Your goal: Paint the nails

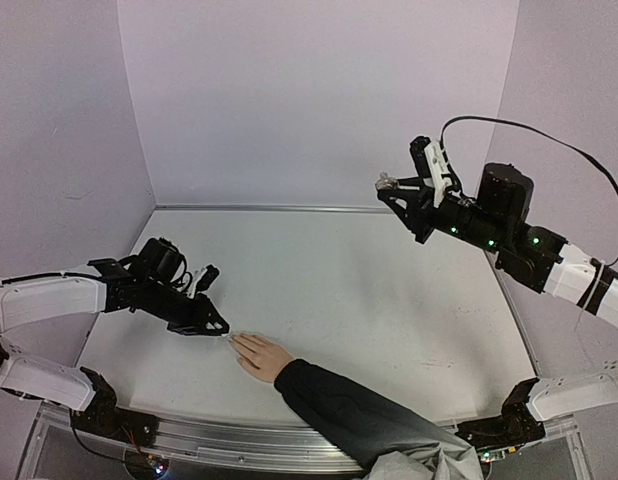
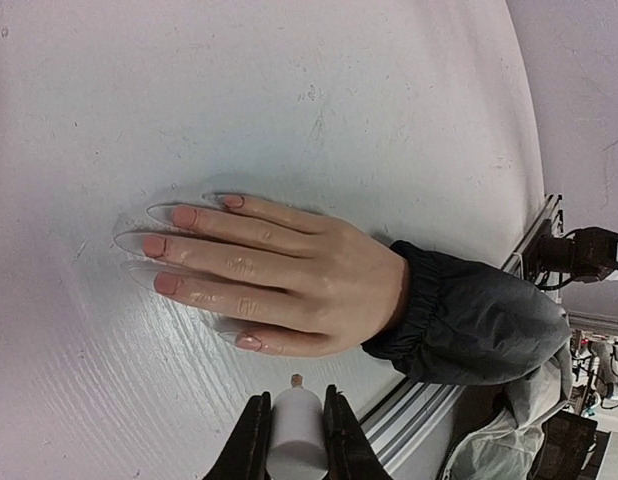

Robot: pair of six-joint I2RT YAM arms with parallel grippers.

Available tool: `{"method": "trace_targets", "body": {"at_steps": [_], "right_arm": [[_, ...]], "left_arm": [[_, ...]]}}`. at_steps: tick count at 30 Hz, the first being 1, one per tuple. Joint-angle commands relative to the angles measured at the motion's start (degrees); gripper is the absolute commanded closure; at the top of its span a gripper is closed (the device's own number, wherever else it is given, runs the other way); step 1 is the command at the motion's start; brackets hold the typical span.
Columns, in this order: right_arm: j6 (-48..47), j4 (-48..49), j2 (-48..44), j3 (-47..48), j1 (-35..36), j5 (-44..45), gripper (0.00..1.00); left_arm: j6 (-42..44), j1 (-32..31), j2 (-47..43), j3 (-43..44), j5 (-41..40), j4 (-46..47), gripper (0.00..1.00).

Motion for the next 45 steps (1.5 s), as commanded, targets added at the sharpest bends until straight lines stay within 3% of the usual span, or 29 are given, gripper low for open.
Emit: {"method": "trace_targets", "body": {"at_steps": [1, 16, 45], "right_arm": [[-1.2, 3.0, -0.1, 0.7, 0.3, 0.5, 1.0], [-1.7, 3.0, 0.5, 0.6, 0.4, 1.0, 1.0], [-2.0, 3.1, 1.6, 0.2, 0.3, 1.3, 1.0]], "left_arm": [[-0.7, -0.3, 1.0, -0.8, -0.7, 3.3, 1.0], [-6.6, -7.9, 0.5, -5.5, -14.0, 6.7, 1.0], [-6.9, -8.7, 5.7, -5.9, -11.8, 13.2, 1.0]]}}
